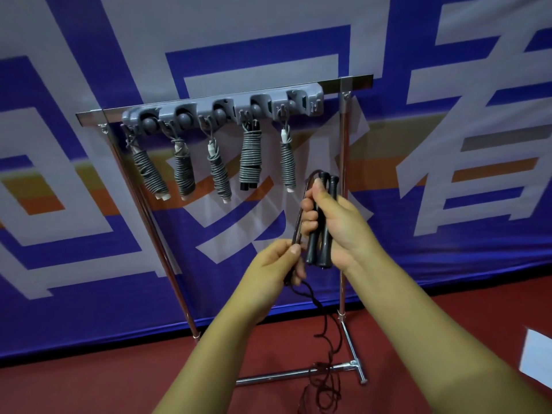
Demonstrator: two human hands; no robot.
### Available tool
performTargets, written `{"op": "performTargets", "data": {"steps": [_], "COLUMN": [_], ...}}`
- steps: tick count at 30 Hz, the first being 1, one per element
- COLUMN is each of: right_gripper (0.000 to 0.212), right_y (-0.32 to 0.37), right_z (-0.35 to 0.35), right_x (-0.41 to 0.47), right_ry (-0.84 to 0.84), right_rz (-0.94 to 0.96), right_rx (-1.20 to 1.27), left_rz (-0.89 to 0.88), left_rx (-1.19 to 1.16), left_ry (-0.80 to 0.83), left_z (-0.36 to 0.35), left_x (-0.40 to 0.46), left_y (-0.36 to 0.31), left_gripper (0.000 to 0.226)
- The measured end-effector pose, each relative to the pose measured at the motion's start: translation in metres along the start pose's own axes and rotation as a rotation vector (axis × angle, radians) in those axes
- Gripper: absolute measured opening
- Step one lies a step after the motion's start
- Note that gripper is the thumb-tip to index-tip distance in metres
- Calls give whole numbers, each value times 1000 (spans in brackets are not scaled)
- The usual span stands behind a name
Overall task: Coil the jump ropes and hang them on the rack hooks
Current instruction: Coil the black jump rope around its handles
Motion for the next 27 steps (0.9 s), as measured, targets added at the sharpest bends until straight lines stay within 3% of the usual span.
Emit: {"op": "performTargets", "data": {"steps": [4, 9, 12, 14, 17, 20, 22, 24, 27], "right_gripper": [19, 21, 19, 17, 14, 9, 12, 13, 4], "right_y": [6, 8, 10, 12, 13, 19, 25, 29, 29], "right_z": [7, 10, 8, 6, 4, 5, 7, 10, 14], "right_x": [0, 0, -2, -8, -19, -24, -20, -14, -10], "right_ry": [1, -60, 8, 154, 410, 514, 502, 478, 534], "right_rz": [50, 112, 88, 0, -180, -258, -283, -296, -395], "right_rx": [-113, -256, -259, -356, -692, -968, -1112, -1232, -1228], "left_rz": [-45, -93, -57, -1, 42, 85, 125, 166, 235], "left_rx": [-46, -94, -78, -127, -342, -508, -444, -191, 64], "left_ry": [-143, -156, -83, -22, 140, 327, 415, 475, 573], "left_z": [15, 26, 26, 28, 40, 56, 60, 60, 56], "left_x": [6, 11, 9, 10, 18, 30, 35, 37, 34], "left_y": [-15, -38, -37, -34, -35, -44, -50, -52, -55], "left_gripper": [24, 24, 21, 22, 34, 53, 50, 39, 30]}}
Point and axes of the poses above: each hand's wrist, its own x-axis towards the middle knuckle, its own z-axis out of the back of the hand, y = z × x, the point moved 1 cm from there along x, towards the middle knuckle, and after that the axes turned 9 degrees about -z, right-handed, at the moved point
